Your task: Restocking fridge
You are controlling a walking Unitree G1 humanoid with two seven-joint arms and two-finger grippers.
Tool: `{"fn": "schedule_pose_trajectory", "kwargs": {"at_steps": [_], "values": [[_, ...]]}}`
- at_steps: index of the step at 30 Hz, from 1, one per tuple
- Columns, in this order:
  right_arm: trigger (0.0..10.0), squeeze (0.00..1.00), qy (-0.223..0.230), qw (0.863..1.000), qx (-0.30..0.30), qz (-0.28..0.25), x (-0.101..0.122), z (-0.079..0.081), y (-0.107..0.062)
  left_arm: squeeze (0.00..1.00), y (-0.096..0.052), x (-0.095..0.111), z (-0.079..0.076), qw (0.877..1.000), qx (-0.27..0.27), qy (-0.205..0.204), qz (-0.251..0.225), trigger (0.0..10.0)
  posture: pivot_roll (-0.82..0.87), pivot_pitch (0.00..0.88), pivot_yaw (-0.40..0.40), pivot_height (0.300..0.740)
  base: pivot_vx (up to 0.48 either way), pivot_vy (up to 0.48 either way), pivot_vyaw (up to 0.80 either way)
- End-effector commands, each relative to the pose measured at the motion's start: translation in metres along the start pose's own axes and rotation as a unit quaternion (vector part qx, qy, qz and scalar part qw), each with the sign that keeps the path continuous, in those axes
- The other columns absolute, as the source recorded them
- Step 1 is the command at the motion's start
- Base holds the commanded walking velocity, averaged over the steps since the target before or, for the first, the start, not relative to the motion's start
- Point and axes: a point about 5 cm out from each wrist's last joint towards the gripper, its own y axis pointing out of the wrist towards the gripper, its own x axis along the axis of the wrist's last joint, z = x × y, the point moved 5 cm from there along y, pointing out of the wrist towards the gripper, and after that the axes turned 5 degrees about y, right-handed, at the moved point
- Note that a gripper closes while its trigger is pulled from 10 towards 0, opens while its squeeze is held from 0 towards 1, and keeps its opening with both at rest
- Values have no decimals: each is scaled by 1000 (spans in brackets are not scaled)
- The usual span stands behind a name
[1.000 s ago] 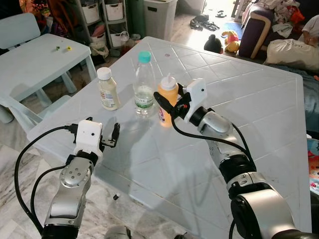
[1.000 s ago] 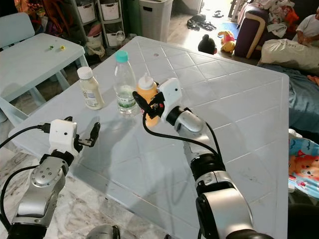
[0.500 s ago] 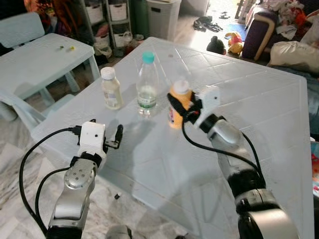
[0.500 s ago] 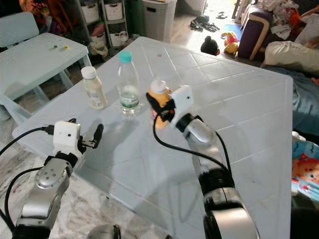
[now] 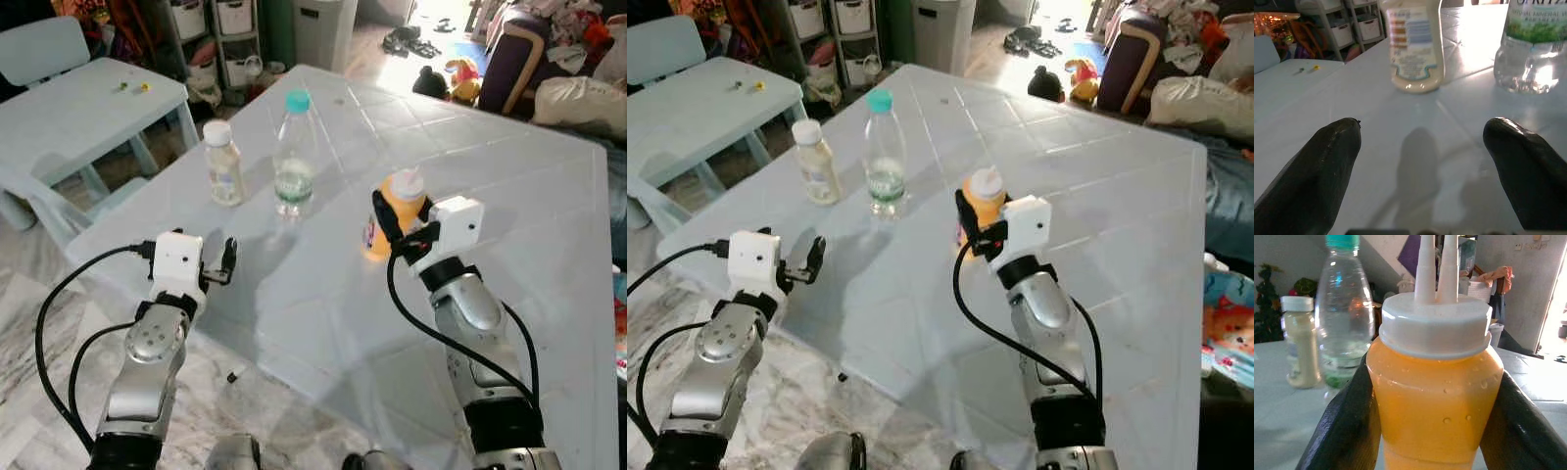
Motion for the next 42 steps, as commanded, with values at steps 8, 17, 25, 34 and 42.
{"fn": "schedule_pose_trajectory", "kwargs": {"at_steps": [8, 17, 25, 34, 42], "values": [[10000, 0, 7, 1000, -14, 18, 0, -3, -5, 0, -7, -15, 1, 1000, 7, 0, 22, 10000, 25, 0, -14, 740, -298, 0, 794], [10000, 0, 9, 999, -14, 31, -4, 2, -9, 0, -7, -16, 2, 1000, 10, 0, 22, 10000, 34, 0, -18, 740, -294, 0, 793], [10000, 0, -10, 999, -24, 38, -5, -4, -16, 0, -12, -22, 8, 999, 20, -3, 25, 10000, 28, 0, -13, 740, -67, 0, 794], [10000, 0, -21, 997, -47, 64, -18, -15, -30, 0, -16, -30, 11, 999, 27, 3, 33, 10000, 24, 0, -40, 740, 0, -75, 792], [10000, 0, -31, 996, -46, 67, -23, -13, -30, 0, -17, -33, 16, 999, 42, -2, 31, 10000, 25, 0, -29, 740, 0, -202, 791]]}}
